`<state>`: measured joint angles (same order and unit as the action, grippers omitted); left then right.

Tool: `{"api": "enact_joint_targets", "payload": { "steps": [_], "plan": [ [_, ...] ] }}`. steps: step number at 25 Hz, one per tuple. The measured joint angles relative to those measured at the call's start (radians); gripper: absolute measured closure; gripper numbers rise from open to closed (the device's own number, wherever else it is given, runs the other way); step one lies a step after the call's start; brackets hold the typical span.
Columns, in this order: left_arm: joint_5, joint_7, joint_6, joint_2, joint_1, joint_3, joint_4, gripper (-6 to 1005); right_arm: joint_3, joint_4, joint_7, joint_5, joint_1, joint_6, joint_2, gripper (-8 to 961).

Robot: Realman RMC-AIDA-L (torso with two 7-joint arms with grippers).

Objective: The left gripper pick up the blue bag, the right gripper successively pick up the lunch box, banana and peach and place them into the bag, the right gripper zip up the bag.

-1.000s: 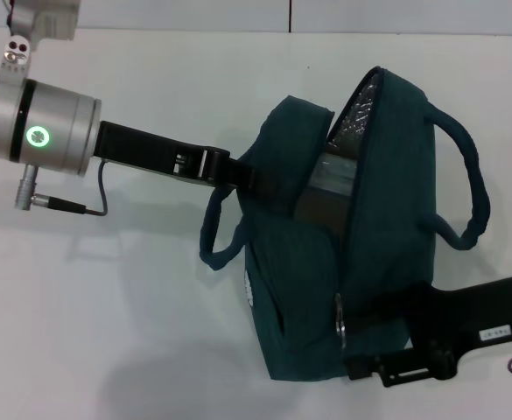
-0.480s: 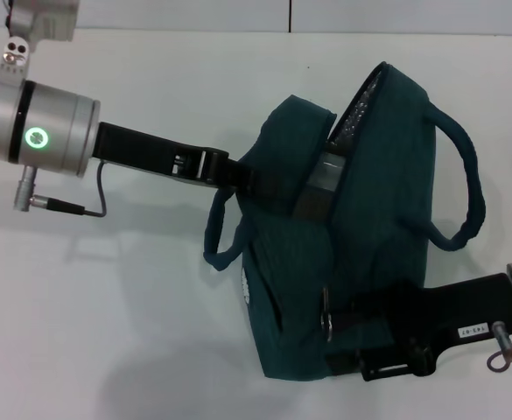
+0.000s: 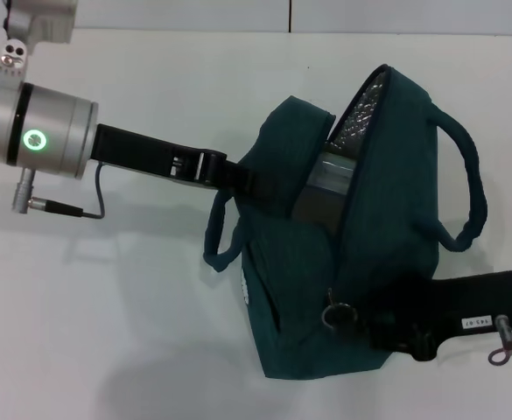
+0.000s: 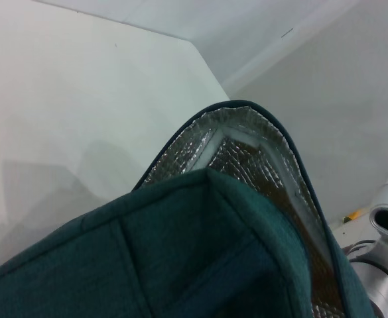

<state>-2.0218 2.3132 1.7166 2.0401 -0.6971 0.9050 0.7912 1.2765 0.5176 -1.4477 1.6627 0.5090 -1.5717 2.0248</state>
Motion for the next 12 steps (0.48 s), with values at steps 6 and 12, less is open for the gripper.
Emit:
{"api": "enact_joint_targets", "payload": {
  "steps": [6,12],
  "plan": [
    [0.0,0.0,0.0,-0.002,0.001,0.0,-0.002,959,0.0,0.002,0.004,-0.019,-0.015,0.004,0.0,740],
    [0.0,0.0,0.002,0.0,0.004,0.0,-0.003,959,0.005,-0.001,0.006,-0.036,-0.023,0.004,0.002,863]
  ]
}}
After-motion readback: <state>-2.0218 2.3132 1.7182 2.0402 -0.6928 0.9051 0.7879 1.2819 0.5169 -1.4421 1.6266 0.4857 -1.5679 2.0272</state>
